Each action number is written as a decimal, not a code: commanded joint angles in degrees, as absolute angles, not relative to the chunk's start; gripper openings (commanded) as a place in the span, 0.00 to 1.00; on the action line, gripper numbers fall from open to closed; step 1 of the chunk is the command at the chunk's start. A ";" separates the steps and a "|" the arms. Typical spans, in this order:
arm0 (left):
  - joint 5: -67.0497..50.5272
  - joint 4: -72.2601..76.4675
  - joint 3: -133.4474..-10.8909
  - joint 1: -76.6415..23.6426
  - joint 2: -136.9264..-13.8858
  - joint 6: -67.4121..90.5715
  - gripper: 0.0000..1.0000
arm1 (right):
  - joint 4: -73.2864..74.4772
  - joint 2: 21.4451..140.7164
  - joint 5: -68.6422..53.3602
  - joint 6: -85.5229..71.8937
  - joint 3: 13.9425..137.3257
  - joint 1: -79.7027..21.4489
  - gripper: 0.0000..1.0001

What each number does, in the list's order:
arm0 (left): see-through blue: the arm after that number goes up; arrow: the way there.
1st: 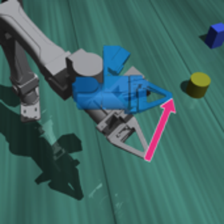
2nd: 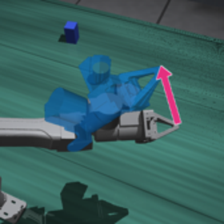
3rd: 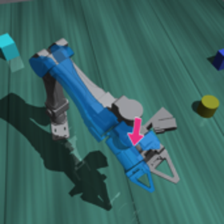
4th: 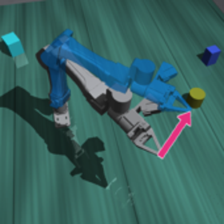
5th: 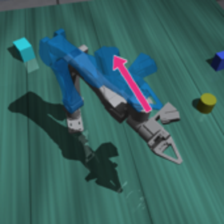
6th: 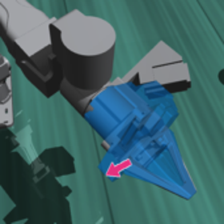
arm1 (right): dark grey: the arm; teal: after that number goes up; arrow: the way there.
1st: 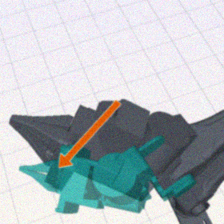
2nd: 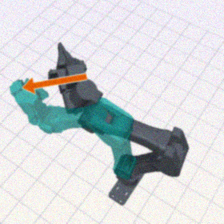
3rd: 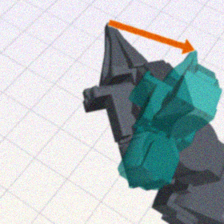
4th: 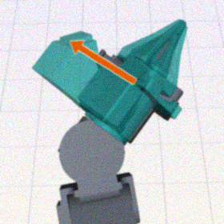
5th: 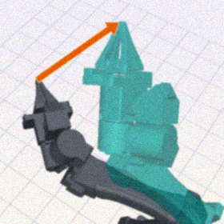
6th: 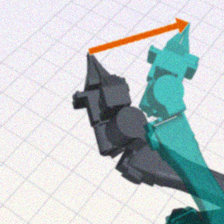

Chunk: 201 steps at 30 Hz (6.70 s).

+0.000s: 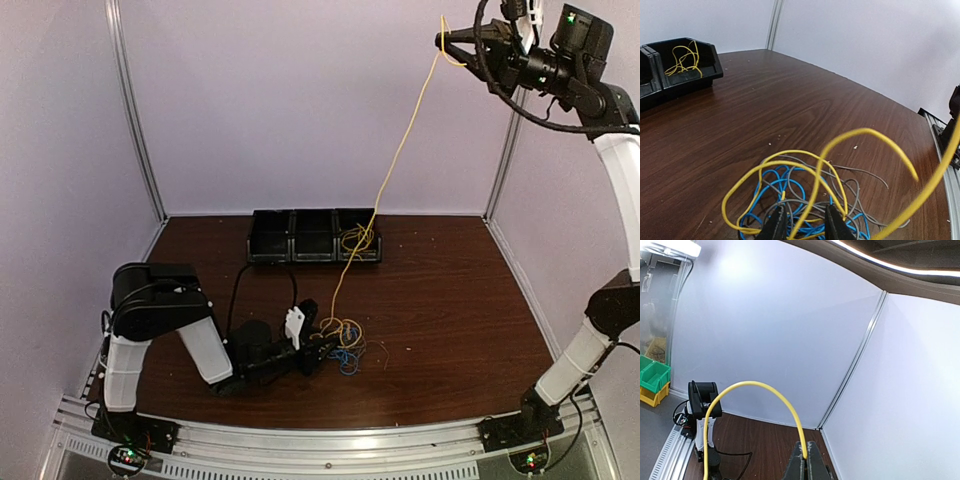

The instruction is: Untangle the cables

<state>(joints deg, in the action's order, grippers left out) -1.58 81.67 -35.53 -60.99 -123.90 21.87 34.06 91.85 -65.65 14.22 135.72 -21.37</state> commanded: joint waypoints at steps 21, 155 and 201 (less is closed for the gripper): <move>5.28 86.47 -29.71 -58.45 -118.57 26.04 0.37 | 16.12 89.67 -57.81 -0.28 130.67 6.40 0.00; 9.23 62.68 -21.04 -58.58 -99.30 31.75 0.59 | 14.53 121.57 -19.05 27.44 104.54 -20.31 0.00; 8.50 60.17 -22.53 -58.55 -100.15 31.35 0.59 | 35.93 143.34 -9.71 27.25 124.76 -26.97 0.00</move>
<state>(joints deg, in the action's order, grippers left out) 8.91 58.48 -22.15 -58.81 -99.46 31.88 30.22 141.99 -10.72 26.30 124.38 -26.55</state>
